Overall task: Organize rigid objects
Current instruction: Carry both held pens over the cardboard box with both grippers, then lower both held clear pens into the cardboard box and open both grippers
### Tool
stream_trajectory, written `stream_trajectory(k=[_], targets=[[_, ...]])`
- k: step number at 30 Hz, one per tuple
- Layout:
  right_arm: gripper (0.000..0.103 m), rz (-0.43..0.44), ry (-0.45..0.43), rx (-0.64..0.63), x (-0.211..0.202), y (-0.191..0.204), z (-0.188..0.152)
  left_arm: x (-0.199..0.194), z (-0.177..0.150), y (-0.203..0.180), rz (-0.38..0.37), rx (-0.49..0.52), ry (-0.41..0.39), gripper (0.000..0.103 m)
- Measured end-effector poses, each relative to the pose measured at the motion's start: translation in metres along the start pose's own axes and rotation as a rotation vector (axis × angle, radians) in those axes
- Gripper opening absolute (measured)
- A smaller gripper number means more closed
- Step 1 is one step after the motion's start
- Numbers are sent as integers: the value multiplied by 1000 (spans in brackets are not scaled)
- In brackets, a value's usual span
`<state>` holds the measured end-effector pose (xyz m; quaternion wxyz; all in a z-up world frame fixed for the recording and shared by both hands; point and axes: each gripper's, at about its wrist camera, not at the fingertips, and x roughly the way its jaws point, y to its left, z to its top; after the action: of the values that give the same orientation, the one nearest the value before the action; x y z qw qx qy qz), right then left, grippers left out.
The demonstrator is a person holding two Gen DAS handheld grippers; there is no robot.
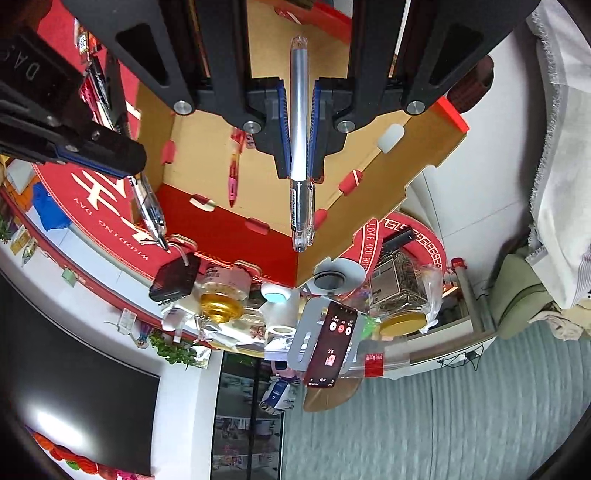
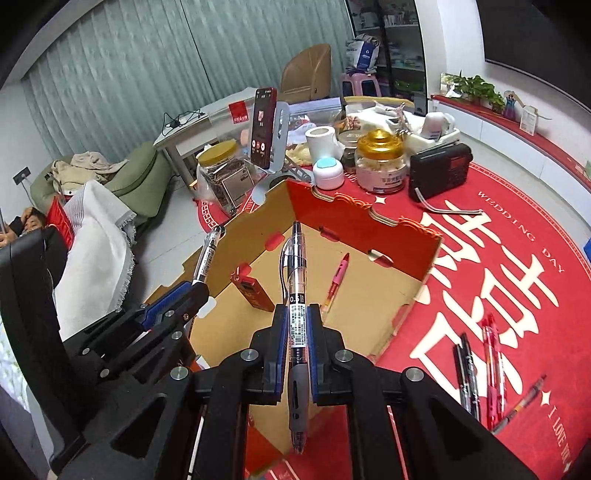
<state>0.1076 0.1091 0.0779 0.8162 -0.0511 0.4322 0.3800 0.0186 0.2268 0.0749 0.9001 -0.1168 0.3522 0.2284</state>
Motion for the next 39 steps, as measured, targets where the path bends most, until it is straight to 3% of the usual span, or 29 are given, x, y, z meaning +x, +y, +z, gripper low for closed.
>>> stream_trajectory(k=[39], targets=[[11, -76, 97, 24, 58, -25, 6, 62, 13, -19, 14, 49, 106, 10]])
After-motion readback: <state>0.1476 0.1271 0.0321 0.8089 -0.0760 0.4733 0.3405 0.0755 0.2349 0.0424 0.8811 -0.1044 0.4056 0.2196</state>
